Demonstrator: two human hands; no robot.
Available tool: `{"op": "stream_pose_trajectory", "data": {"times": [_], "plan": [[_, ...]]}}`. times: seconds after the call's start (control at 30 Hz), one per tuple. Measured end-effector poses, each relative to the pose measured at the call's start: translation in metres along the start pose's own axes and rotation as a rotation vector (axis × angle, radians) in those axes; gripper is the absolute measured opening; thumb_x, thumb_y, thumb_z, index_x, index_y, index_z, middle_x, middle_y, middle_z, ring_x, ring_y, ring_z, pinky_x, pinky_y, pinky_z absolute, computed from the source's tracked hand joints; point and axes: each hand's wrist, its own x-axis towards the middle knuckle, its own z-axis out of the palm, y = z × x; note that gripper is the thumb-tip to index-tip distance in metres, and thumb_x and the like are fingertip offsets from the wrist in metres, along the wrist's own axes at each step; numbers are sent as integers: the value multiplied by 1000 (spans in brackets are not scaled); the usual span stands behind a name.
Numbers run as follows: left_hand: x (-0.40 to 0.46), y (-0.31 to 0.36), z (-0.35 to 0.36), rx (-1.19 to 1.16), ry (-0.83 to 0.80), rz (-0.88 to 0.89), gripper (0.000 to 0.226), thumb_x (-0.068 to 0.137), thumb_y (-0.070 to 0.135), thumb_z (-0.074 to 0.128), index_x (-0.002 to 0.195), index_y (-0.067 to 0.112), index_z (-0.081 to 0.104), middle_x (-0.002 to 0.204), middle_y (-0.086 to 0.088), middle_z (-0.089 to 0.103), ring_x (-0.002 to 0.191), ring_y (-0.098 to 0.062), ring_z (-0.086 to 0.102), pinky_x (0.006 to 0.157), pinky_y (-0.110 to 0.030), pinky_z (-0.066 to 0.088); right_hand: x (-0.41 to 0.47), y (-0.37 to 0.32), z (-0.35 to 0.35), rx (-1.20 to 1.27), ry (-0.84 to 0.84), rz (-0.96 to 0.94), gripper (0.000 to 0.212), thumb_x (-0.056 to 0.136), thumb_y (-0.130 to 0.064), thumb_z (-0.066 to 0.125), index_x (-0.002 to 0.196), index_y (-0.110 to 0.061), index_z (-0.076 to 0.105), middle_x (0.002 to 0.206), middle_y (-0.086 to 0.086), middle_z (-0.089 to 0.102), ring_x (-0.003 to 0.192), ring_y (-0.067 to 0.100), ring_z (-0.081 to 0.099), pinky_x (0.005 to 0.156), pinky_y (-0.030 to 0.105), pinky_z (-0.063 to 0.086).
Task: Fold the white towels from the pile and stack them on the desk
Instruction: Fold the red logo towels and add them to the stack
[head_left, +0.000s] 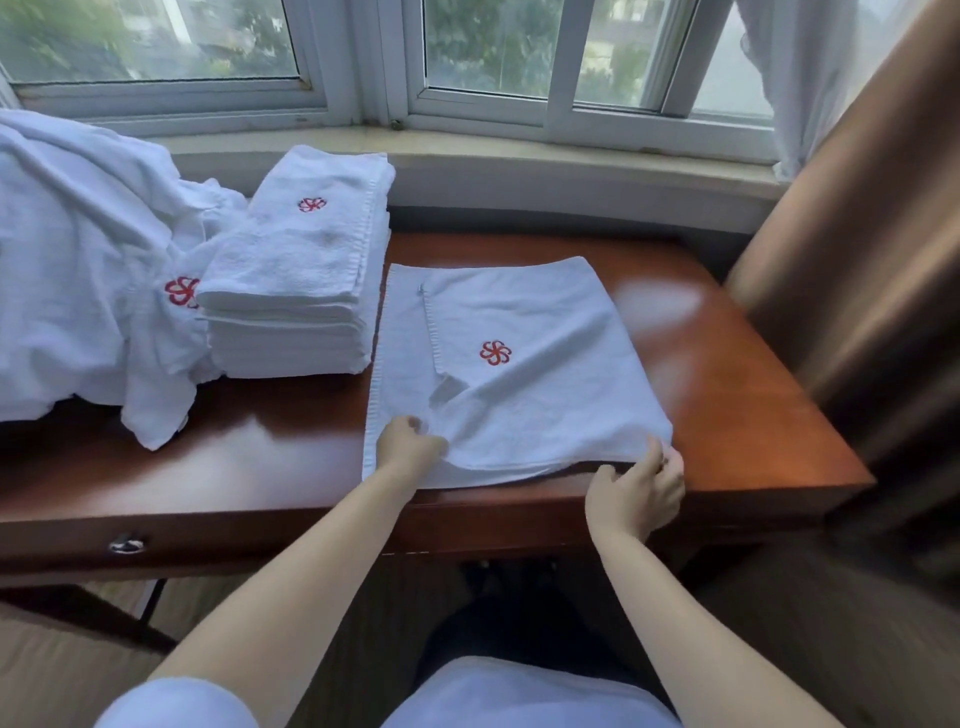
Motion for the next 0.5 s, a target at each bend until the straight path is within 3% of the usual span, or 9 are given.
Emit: {"op": "stream_pose_trajectory", "data": {"times": [0.03,0.1,0.2,0.27,0.37,0.43,0.5], "plan": [[1,0,-1,6,-5,15,11,78,6,65,86,10,60,83,-10,59,79,-26,58,64,-29,44,6,2,-2,3,13,67,61,80,-7,64,137,-13,45,146,15,37,132,37,33,107,49,27],[6,-3,-2,38,-37,49,26,83,11,62,62,14,46,58,-4,45,54,-21,47,48,-24,32,15,5,-2,31,9,142,55,85,-16,62,137,-16,42,142,11,44,135,30,30,110,47,20],[11,-7,-5,-35,-70,5,23,92,21,60,74,9,52,54,-6,45,35,-13,46,41,-21,36,24,5,1,137,29,173,43,89,-24,58,130,-18,45,122,9,60,130,22,37,112,43,10],[12,-9,-4,-74,-63,5,20,93,22,58,81,7,55,53,-7,47,35,-13,48,41,-22,39,27,4,2,159,42,189,38,90,-27,57,126,-20,46,115,7,64,125,22,43,111,40,10],[10,-14,0,-37,13,67,23,91,21,56,73,8,51,50,-7,50,41,-17,50,45,-24,41,39,5,2,175,36,279,32,88,-20,56,120,-22,50,113,7,63,122,26,41,110,41,20],[5,-18,2,-45,55,112,23,89,19,55,71,8,49,55,-6,49,38,-13,49,41,-22,41,47,4,0,206,20,380,29,88,-16,51,116,-24,53,111,7,61,119,31,38,101,37,30],[-1,-23,4,-38,89,165,24,89,21,54,72,6,49,61,-5,47,41,-13,50,45,-26,42,52,7,-2,162,18,362,24,88,-13,48,108,-23,56,107,4,64,103,28,44,89,33,28]]}}
